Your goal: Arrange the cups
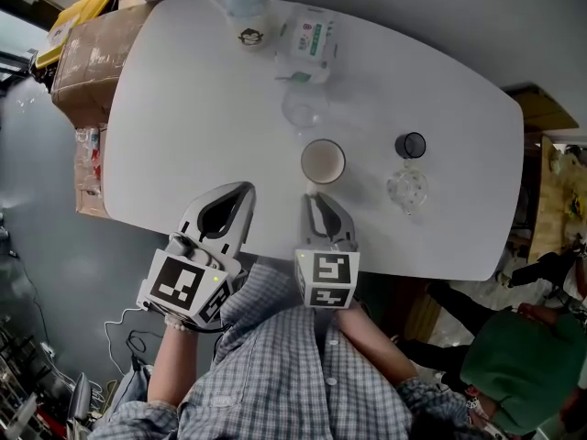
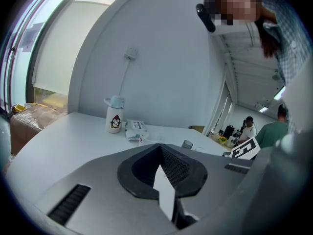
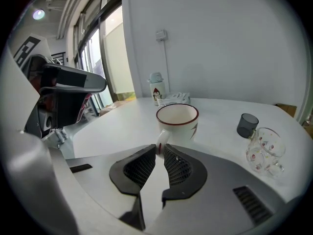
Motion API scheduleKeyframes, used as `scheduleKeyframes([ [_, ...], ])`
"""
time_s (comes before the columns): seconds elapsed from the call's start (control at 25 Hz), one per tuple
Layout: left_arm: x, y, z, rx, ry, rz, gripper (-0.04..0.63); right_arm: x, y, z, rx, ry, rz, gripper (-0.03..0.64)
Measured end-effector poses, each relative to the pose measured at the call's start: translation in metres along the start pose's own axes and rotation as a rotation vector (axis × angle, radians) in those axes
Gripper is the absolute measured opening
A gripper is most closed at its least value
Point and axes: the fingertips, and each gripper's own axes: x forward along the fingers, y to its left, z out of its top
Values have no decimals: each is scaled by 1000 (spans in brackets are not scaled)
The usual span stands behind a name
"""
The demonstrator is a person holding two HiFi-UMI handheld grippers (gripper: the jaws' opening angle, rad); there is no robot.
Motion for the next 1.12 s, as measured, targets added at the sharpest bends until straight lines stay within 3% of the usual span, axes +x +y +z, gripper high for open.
scheduleKeyframes([
  [1.12,27,-4,8,-21,-10,18,11,23,-49,26,-34,23,-14,64],
])
